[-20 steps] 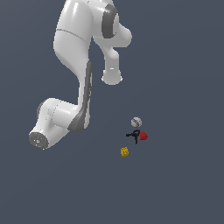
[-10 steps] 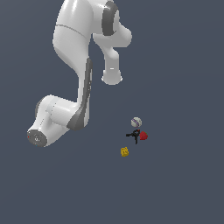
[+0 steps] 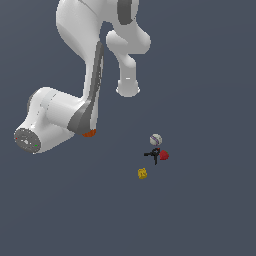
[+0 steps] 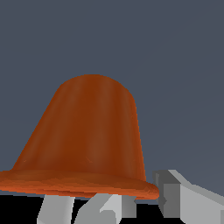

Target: Pick up a designated object from a clutter of objects.

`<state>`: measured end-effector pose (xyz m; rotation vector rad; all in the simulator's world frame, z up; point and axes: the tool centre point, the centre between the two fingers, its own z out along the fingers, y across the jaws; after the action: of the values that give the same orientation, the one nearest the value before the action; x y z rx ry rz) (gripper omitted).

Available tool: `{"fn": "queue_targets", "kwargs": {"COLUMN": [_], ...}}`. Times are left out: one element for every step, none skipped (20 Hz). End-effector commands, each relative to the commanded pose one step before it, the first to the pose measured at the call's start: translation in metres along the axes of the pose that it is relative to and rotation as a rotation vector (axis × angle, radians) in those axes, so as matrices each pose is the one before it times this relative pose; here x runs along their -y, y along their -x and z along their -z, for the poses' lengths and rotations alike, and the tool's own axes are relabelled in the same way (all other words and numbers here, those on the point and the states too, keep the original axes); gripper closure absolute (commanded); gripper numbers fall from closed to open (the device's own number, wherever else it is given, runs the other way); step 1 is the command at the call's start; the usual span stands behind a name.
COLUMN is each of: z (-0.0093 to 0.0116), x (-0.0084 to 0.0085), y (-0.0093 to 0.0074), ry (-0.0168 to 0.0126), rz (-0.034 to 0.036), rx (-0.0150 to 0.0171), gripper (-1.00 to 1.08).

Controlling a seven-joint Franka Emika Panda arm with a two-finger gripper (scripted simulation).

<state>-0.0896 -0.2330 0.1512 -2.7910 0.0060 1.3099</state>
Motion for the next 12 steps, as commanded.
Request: {"fn": "queue_targets", "kwargs": {"z": [0.01446,0.00608,0.00611,0.00597,0.00612,0.00611,0.00598,0.0061,0.00608,0.00607,0.00586,0.00575], "x": [-0.00077,-0.00015,-0.00016,-0.00051,-0.00017,-0.00018,-0.00051,-0.00021,-0.00023,-0.00025,-0.00049,-0.00026], "y": [0.02465,0.01043,0.01043,0.01042,0.01036,0.0103,0.01027,0.01016,0.01006,0.00998,0.00974,0.00933], "ry": [-0.00052,0.0,0.0,-0.00063,0.0,0.0,-0.00054,0.0,0.0,0.0,-0.00038,0.0], "rz": [-0.0005,0.0,0.0,-0.00027,0.0,0.0,-0.00041,0.0,0.0,0.0,-0.00055,0.0], "rx": [-0.00204,0.0,0.0,0.00009,0.0,0.0,0.00012,0.0,0.0,0.0,0.00018,0.0], "gripper": [1.08,1.08,1.08,1.08,1.08,1.08,1.08,1.08,1.08,1.08,1.08,1.08]}}
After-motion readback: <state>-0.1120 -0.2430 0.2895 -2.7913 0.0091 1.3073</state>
